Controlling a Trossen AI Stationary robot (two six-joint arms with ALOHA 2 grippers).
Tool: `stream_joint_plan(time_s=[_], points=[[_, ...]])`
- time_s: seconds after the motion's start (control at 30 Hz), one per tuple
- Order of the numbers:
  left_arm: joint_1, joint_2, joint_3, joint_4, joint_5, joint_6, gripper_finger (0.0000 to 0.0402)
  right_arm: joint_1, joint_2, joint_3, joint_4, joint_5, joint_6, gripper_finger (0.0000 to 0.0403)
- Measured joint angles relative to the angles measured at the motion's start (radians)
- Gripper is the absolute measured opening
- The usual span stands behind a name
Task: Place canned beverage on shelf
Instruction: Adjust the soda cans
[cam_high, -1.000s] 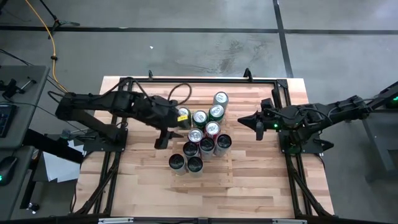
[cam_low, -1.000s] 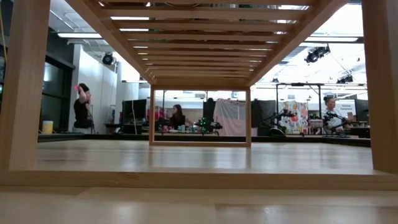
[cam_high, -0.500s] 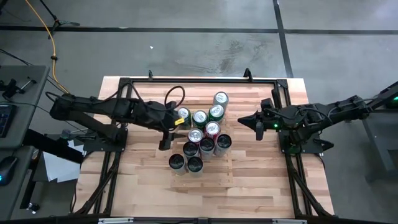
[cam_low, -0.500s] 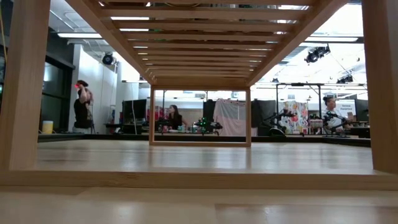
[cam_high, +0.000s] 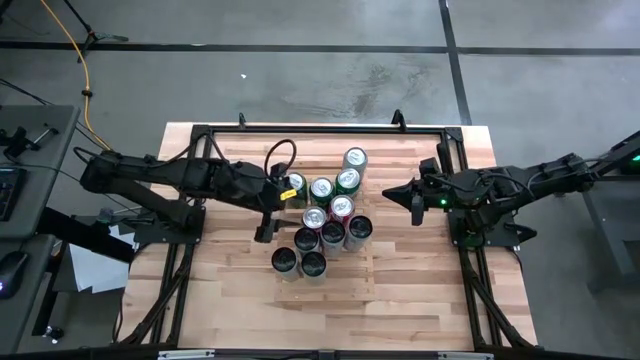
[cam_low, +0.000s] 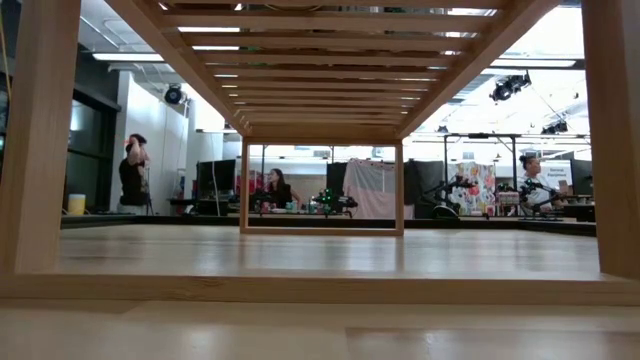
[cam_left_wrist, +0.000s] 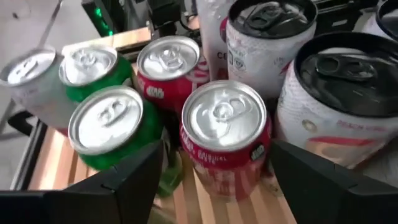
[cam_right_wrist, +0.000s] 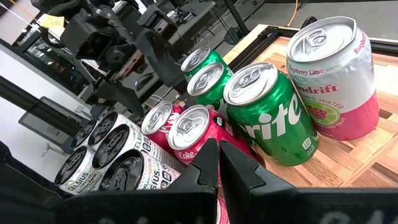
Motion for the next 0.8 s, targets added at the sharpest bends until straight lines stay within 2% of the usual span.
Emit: stream_joint_plan(time_s=[0.33,0.8], points=[[0.0,0.064,0.0,0.027,0.019,0.141,0.0283,0.0,0.0,-0.001,0.006,0.0,0.0,0.0],[0.004,0.079,0.0,0.057,0.007,0.13,0.0282,0.0,0.0,-0.001,0.008,0.0,0.0,0.0]])
